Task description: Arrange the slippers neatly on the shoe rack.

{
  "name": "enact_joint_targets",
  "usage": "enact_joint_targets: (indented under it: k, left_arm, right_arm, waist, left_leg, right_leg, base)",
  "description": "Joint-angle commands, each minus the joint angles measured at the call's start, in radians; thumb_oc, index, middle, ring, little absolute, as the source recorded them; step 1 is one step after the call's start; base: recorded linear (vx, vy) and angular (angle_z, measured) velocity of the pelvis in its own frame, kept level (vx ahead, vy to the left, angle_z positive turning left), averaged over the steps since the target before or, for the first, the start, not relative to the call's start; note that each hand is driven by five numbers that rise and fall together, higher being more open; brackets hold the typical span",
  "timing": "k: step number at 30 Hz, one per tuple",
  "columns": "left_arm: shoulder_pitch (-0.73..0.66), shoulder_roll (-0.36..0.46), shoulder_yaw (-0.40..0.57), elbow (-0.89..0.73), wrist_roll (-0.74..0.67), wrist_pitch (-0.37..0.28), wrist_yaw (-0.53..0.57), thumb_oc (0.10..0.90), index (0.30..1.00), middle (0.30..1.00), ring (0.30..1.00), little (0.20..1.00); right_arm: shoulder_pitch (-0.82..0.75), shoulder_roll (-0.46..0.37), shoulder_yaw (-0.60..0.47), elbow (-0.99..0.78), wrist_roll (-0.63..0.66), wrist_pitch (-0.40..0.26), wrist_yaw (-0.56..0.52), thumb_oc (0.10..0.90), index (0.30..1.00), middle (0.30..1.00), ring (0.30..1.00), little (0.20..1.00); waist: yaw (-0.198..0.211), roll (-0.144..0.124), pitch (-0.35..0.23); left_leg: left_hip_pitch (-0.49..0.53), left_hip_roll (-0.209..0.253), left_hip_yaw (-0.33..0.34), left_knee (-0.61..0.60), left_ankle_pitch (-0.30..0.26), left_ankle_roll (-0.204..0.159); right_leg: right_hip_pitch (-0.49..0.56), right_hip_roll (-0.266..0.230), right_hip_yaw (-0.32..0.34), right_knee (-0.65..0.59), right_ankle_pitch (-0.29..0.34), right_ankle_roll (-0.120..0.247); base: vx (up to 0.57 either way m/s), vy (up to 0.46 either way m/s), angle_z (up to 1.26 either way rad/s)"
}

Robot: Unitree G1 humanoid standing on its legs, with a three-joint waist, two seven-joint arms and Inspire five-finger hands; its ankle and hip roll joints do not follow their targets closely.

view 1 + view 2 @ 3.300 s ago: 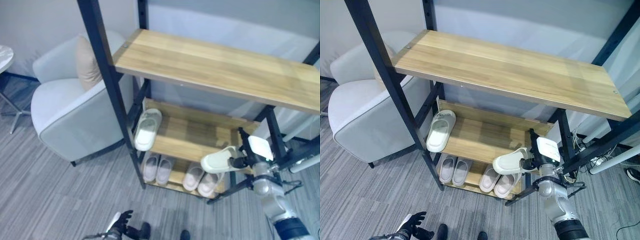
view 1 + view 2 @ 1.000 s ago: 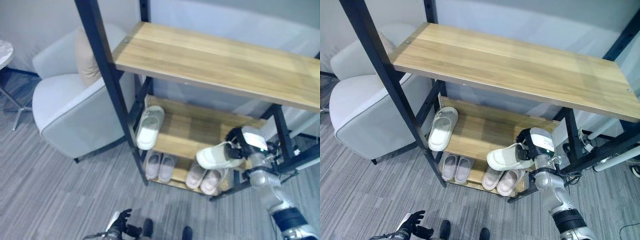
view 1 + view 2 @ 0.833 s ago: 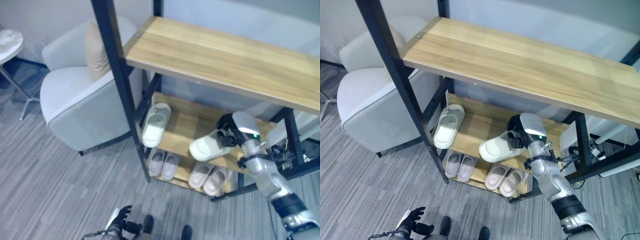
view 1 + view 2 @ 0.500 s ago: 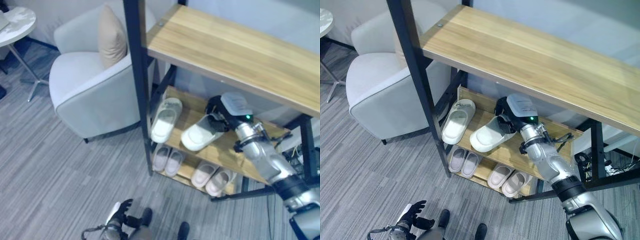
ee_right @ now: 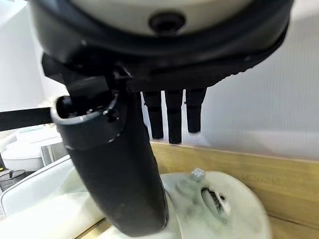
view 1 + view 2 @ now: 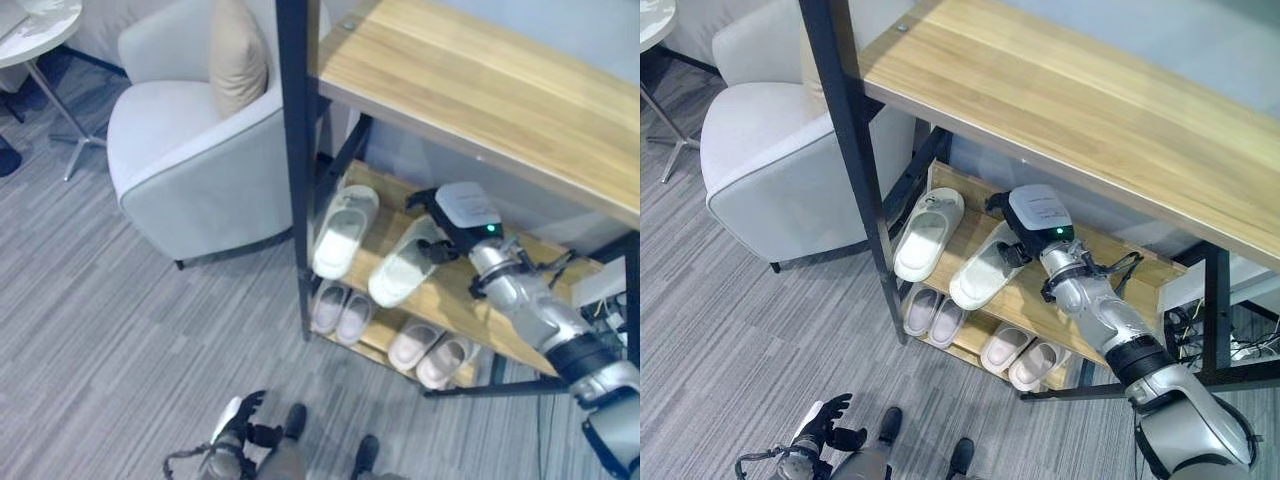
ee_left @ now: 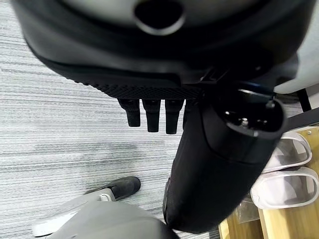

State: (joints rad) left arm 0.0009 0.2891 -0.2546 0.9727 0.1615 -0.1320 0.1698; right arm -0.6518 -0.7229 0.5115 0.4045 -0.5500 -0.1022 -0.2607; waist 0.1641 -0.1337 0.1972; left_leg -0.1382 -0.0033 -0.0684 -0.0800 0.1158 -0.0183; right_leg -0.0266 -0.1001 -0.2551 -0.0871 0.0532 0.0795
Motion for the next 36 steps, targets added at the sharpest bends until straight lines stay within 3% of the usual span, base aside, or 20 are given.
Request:
enact_joint_targets:
  k: [1,15,21,24,25,26,28,36]
  left_arm:
    - [0.029,-0.042,-0.099,0.068,0.002,-0.008,0.006,0.800,0.900,0.900,0.900,0.900]
    - [0.029,-0.049,-0.071,0.064,0.013,0.001,-0.002,0.800,0.900,0.900,0.900,0.900]
    - [0.030,-0.051,-0.046,0.068,0.014,0.012,0.004,0.800,0.900,0.900,0.900,0.900]
    - [0.029,-0.058,-0.035,0.071,0.012,0.025,0.007,0.800,0.900,0.900,0.900,0.900]
    - [0.031,-0.056,-0.036,0.070,0.012,0.025,0.007,0.800,0.900,0.900,0.900,0.900]
    - [0.031,-0.058,-0.035,0.074,0.012,0.033,0.006,0.800,0.900,0.900,0.900,0.900]
    - [0.033,-0.058,-0.029,0.073,0.016,0.039,-0.001,0.800,0.900,0.900,0.900,0.900]
    - [0.043,-0.052,-0.041,0.043,0.017,0.040,-0.012,0.800,0.900,0.900,0.900,0.900]
  right_arm:
    - [-0.121,-0.078,-0.039,-0.057,0.002,-0.010,-0.089,0.800,0.900,0.900,0.900,0.900]
    - [0.047,-0.060,-0.159,-0.261,0.095,-0.060,-0.043,0.800,0.900,0.900,0.900,0.900]
    - [0.207,0.012,-0.295,-0.339,0.154,-0.051,-0.060,0.800,0.900,0.900,0.900,0.900]
    - [0.321,0.125,-0.372,-0.359,0.316,-0.057,-0.069,0.800,0.900,0.900,0.900,0.900]
    - [0.326,0.126,-0.376,-0.363,0.320,-0.057,-0.066,0.800,0.900,0.900,0.900,0.900]
    - [0.387,0.205,-0.405,-0.363,0.497,-0.082,-0.047,0.800,0.900,0.900,0.900,0.900]
    - [0.446,0.248,-0.419,-0.363,0.605,-0.096,-0.009,0.800,0.900,0.900,0.900,0.900]
    - [0.512,0.360,-0.409,-0.311,0.856,-0.129,0.052,0.800,0.900,0.900,0.900,0.900]
  waist:
    - [0.010,0.013,-0.054]
    - [-0.016,0.021,-0.069]
    - [-0.032,0.024,-0.075]
    - [-0.043,0.031,-0.077]
    - [-0.042,0.029,-0.078]
    - [-0.049,0.030,-0.080]
    - [-0.056,0.034,-0.082]
    - [-0.068,0.048,-0.090]
  left_leg:
    - [0.075,0.041,0.051,-0.007,-0.122,-0.046]
    - [0.090,0.046,0.057,-0.007,-0.129,-0.048]
    - [0.095,0.045,0.059,-0.007,-0.133,-0.047]
    - [0.097,0.046,0.061,-0.007,-0.134,-0.045]
    - [0.098,0.046,0.061,-0.007,-0.135,-0.046]
    - [0.099,0.045,0.064,-0.007,-0.135,-0.045]
    - [0.102,0.044,0.068,-0.007,-0.136,-0.046]
    - [0.104,0.045,0.073,-0.007,-0.135,-0.049]
  right_leg:
    - [0.002,-0.031,0.014,0.024,-0.041,0.058]
    - [0.015,-0.028,0.018,0.016,-0.045,0.056]
    - [0.020,-0.027,0.019,0.015,-0.045,0.056]
    - [0.022,-0.028,0.019,0.017,-0.044,0.056]
    - [0.022,-0.028,0.018,0.016,-0.044,0.056]
    - [0.021,-0.030,0.019,0.018,-0.043,0.055]
    - [0.022,-0.032,0.019,0.019,-0.042,0.055]
    - [0.021,-0.036,0.020,0.017,-0.037,0.056]
  base:
    - [0.00,0.000,0.00]
    - [0.00,0.000,0.00]
    - [0.00,0.000,0.00]
    - [0.00,0.000,0.00]
    - [0.00,0.000,0.00]
    - [0.00,0.000,0.00]
    - [0.00,0.000,0.00]
    - [0.00,0.004,-0.02]
